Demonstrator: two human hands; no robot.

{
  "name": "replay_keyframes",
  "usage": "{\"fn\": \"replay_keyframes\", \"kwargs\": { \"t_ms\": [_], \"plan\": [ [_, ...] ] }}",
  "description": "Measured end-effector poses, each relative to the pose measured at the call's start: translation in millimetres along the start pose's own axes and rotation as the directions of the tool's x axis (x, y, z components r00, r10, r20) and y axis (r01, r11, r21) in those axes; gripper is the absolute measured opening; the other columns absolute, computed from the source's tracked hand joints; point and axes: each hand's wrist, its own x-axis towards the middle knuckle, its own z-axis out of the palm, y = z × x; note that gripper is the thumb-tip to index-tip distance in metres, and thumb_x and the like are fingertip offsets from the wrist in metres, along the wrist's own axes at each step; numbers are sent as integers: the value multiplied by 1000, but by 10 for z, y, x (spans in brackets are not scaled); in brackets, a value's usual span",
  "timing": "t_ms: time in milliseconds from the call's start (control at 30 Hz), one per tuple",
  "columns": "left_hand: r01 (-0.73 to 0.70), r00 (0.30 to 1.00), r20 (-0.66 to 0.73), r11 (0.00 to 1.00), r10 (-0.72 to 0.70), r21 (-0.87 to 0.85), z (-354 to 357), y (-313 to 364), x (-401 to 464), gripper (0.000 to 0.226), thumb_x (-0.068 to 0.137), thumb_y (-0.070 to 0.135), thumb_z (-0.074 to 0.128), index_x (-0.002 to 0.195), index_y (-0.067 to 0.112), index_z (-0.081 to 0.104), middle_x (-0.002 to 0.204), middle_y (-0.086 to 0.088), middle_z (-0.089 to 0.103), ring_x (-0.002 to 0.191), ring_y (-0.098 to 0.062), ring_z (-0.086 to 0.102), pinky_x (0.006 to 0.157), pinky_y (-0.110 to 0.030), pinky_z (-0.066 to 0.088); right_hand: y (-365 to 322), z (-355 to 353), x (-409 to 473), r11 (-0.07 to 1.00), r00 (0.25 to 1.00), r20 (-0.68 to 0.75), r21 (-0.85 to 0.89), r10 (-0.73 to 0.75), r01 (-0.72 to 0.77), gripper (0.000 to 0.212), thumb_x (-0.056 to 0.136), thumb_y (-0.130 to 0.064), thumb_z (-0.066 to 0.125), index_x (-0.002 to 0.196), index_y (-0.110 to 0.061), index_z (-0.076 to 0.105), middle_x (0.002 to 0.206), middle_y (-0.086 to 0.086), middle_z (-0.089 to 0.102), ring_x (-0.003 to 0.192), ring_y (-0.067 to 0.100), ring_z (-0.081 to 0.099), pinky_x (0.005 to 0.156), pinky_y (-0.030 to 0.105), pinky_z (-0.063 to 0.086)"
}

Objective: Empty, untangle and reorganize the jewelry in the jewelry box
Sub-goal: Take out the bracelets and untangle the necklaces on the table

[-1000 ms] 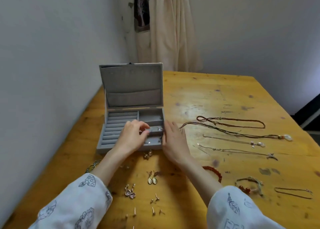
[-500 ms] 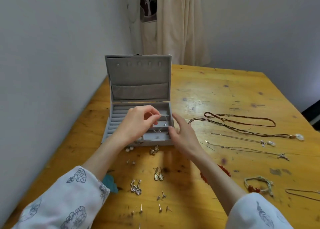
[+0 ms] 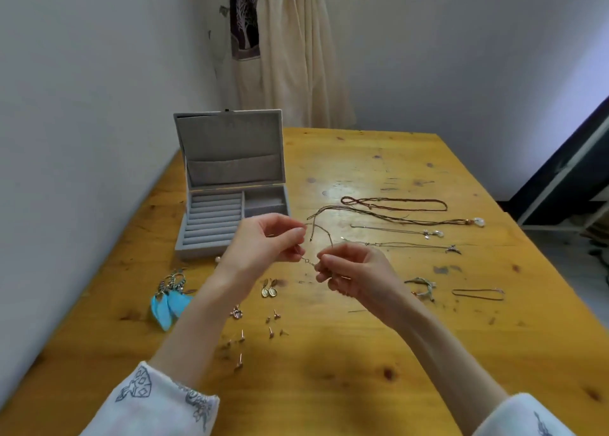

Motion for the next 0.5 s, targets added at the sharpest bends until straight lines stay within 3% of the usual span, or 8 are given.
{"fn": "replay_keyframes", "kwargs": {
  "t_ms": [133, 300, 433, 500],
  "plan": [
    [119, 992, -50, 993, -119, -1, 273, -171, -214, 8, 78, 6, 67, 86, 4, 65, 77, -10, 67, 61, -12, 66, 55, -18, 53, 55, -266, -351, 998, 987, -154, -14, 51, -54, 8, 79, 0, 65, 86, -3, 68, 72, 9, 69, 65, 16, 63, 56, 19, 50],
    [373, 928, 70, 910, -366, -182, 583, -401, -495, 25, 72, 4, 71, 92, -6, 59, 80, -14, 65, 62, -15, 67, 58, -19, 54, 169, -599, -749, 989, 969, -196, 47, 149, -142, 18, 65, -10, 72, 83, -8, 72, 74, 5, 68, 67, 12, 64, 61, 18, 52],
    [382, 924, 66, 900, -377, -211, 772, -576, -624, 14, 80, 3, 65, 92, -5, 61, 77, -14, 66, 60, -15, 66, 60, -21, 57, 301, -720, -940, 959, 930, -328, -168, 165, -229, 4, 79, -6, 68, 82, -6, 69, 72, 8, 70, 59, 10, 65, 50, 15, 47],
    [335, 941, -17, 937, -338, -95, 890, -662, -647, 8, 84, 3, 62, 91, 0, 63, 75, -12, 66, 59, -14, 64, 59, -20, 55, 338, -758, -984, 925, 914, -387, -290, 121, -245, 3, 80, -8, 67, 78, -8, 69, 70, 8, 70, 53, 7, 62, 45, 13, 43]
  ]
}}
